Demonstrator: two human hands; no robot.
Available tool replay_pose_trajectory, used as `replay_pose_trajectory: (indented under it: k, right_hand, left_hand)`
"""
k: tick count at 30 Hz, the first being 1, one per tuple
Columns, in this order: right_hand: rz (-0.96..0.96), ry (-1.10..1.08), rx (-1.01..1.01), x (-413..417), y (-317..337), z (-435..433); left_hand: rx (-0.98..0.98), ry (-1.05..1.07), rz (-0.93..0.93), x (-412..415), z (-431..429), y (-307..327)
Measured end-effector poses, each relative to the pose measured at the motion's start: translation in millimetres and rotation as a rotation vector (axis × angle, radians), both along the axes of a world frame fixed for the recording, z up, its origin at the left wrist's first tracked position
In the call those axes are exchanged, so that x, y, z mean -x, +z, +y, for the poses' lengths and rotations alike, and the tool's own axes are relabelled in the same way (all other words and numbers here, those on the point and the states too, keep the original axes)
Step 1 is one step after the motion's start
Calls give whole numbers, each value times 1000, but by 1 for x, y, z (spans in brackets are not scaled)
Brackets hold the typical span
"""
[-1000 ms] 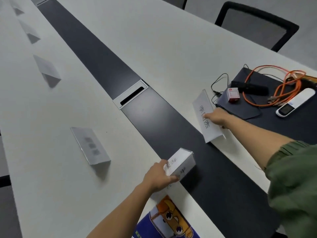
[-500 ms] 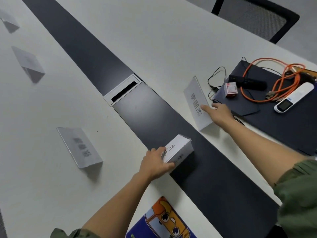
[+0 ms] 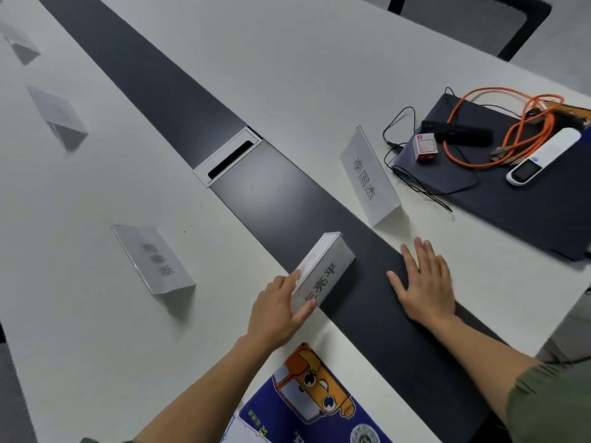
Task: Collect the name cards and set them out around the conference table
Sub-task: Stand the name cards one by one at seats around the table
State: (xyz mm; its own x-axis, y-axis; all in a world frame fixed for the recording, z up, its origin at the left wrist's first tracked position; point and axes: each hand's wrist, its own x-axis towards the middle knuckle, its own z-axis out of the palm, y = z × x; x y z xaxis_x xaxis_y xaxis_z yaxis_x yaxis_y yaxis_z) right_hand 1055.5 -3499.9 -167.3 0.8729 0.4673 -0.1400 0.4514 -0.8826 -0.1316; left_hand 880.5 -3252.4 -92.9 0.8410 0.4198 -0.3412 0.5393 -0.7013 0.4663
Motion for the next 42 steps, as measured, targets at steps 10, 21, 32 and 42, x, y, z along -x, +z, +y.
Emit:
replay_pose_trajectory:
  k: [10,21,32,42]
  right_hand:
    - [-4,-13,-9,-2,-9,0]
    - [-20,-17,-10,-3,-9,-1]
    - [-4,-20,6,-1,-5,1]
    - [86,-188,-354,-81,59,86]
  left_hand:
    - [-59,-49,-57,-79,19,-6]
    - [-61,-51,-41,-93,22,-6]
    - [-58,-76,-20,-89,34,5]
    - [-195,302,166,7,38,-31]
